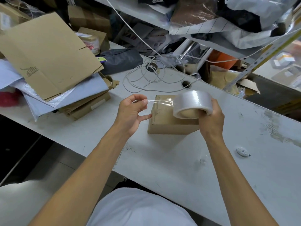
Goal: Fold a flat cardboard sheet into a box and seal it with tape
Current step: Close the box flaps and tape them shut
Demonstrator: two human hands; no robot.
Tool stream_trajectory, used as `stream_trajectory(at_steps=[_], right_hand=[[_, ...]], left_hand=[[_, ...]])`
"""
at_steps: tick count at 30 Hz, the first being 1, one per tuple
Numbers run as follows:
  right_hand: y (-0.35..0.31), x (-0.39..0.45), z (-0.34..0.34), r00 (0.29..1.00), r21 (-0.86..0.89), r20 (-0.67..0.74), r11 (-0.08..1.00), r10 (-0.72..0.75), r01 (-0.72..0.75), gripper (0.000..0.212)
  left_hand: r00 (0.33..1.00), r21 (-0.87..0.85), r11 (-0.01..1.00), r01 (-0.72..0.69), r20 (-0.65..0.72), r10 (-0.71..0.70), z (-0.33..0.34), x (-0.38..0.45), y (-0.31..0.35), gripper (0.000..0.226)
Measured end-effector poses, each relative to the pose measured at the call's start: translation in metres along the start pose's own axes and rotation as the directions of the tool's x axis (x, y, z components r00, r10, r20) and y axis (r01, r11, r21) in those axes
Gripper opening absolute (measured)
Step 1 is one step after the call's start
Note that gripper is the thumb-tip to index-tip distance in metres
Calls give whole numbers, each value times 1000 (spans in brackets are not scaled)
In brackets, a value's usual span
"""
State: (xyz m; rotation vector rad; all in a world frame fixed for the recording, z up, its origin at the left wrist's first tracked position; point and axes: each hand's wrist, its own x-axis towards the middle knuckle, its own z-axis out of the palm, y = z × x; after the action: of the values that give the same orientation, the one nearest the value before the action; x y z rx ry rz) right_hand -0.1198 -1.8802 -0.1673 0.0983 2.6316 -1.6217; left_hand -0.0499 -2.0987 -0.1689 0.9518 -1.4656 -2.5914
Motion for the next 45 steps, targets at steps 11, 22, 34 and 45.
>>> stream_trajectory(at_steps=[11,22,34,45], right_hand=[[17,-26,6,985,-71,-172,997,27,-40,20],[20,-23,-3,999,37,-34,999,-3,4,17],[38,-21,-10,999,166,35,986,-14,8,44],[31,-23,-6,999,121,28,992,-31,27,40]], left_hand=[[1000,137,990,-15,22,12,2,17,3,14],[997,317,947,47,44,-64,0,29,12,17],[992,276,959,72,81,-98,-8,36,8,14],[998,263,964,44,29,-53,-8,45,-2,12]])
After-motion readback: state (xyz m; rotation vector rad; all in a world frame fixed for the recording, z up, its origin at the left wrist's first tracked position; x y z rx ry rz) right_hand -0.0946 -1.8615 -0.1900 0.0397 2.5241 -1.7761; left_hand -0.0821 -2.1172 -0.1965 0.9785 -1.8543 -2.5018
